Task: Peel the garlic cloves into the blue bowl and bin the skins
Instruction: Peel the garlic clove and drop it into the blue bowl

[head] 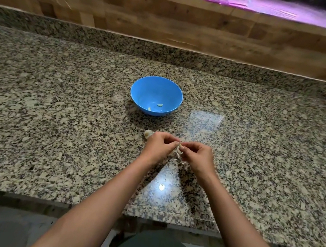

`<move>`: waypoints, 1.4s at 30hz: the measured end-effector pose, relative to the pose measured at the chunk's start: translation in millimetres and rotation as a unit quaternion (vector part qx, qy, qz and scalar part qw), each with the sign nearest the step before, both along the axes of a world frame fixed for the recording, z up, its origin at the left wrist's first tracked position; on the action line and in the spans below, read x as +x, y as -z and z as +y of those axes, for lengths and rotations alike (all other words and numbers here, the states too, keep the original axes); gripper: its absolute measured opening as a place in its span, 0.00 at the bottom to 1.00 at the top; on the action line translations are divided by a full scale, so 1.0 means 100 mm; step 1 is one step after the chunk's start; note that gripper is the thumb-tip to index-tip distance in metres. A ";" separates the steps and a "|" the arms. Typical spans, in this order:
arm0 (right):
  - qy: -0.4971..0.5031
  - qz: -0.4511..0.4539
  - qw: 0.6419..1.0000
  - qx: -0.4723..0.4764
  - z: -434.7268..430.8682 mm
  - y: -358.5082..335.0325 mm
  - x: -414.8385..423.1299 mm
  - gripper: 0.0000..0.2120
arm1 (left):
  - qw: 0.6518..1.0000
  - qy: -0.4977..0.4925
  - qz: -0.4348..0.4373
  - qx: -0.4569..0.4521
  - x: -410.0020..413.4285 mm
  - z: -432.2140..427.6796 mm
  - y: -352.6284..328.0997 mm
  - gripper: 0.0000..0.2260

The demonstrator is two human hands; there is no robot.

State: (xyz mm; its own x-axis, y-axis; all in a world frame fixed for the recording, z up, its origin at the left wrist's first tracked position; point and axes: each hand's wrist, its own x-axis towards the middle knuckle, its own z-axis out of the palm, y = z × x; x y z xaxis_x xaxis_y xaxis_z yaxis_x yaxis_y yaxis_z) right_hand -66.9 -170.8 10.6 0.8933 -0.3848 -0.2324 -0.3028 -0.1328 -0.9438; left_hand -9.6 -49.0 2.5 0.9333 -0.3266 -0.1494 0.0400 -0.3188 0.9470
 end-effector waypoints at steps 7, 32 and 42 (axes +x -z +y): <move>-0.032 0.013 0.998 0.056 0.00 -0.04 0.00 0.01 | 0.994 0.006 0.079 -0.073 0.00 0.00 -0.01 0.03; -0.037 -0.058 0.983 -0.172 -0.02 -0.01 -0.02 0.05 | 0.989 0.001 0.099 -0.114 -0.01 0.00 -0.09 0.02; -0.029 -0.052 0.972 -0.227 0.01 -0.07 -0.02 0.07 | 0.991 0.007 0.090 -0.101 -0.01 -0.05 -0.05 0.02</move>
